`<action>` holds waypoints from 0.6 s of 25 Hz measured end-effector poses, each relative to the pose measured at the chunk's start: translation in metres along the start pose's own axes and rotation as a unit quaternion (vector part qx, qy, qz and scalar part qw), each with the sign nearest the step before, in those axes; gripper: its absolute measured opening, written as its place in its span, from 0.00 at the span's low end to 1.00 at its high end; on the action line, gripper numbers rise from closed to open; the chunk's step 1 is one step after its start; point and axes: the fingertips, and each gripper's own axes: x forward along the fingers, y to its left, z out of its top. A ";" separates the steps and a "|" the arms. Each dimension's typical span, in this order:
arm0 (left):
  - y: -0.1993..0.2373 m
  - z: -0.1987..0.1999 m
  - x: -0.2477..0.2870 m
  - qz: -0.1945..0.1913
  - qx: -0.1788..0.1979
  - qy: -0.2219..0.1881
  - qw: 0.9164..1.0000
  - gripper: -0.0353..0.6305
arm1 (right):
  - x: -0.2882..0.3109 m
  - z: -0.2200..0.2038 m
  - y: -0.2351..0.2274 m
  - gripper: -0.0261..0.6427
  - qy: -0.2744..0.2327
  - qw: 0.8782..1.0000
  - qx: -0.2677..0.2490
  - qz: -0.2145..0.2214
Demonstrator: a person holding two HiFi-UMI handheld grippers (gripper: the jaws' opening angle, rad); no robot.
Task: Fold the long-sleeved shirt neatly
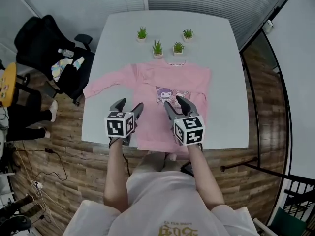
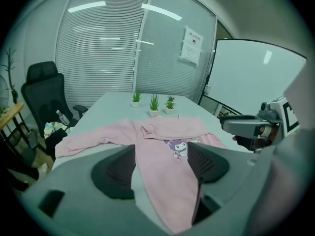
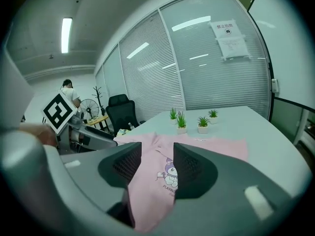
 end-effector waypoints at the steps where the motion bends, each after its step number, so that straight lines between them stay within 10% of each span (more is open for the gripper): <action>1: 0.000 -0.002 -0.006 0.006 -0.001 -0.002 1.000 0.56 | -0.006 0.000 0.004 0.35 -0.004 1.000 0.002 0.004; 15: 0.051 -0.034 -0.075 0.072 -0.034 -0.015 0.997 0.56 | -0.011 -0.005 0.073 0.34 -0.030 0.995 0.068 0.073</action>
